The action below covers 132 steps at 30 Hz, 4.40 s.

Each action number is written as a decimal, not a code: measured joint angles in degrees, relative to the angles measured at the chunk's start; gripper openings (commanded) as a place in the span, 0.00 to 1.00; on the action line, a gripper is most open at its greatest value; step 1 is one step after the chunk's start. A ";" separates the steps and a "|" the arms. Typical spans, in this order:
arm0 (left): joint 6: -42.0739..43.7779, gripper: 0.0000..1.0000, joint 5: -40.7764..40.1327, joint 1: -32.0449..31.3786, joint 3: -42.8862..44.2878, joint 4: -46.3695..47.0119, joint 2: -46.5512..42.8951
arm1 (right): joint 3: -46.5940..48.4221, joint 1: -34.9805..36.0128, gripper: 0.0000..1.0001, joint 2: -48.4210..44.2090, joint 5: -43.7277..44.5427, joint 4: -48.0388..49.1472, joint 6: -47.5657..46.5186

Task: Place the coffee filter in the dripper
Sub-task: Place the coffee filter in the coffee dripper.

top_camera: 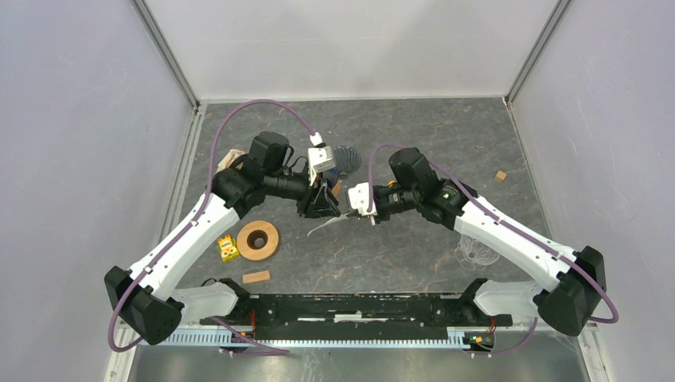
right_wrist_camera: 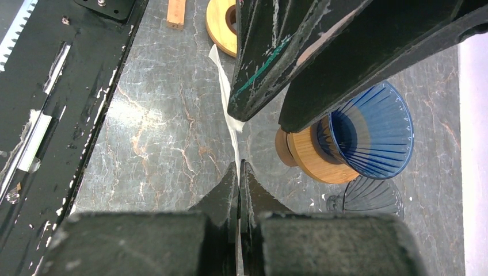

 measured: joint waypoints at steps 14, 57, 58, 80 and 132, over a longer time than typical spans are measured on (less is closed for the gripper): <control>0.09 0.35 -0.48 -0.46 -1.01 -0.22 -0.02 | 0.15 0.00 0.00 1.66 0.00 -0.52 0.66; 2.62 0.36 -3.54 -1.90 -1.33 -3.39 -1.20 | 1.42 0.00 0.00 2.32 0.66 -2.40 1.25; 2.62 0.36 -3.54 -1.90 -1.36 -3.39 -1.20 | 1.42 0.00 0.00 2.32 0.66 -2.40 1.25; 2.19 0.02 -0.33 -1.53 -2.36 -0.85 -1.05 | 1.40 0.00 0.00 2.32 0.74 -2.43 0.85; -21.92 0.02 5.66 3.50 -7.48 18.27 -0.68 | -0.68 -7.80 0.83 -1.42 4.98 1.29 7.78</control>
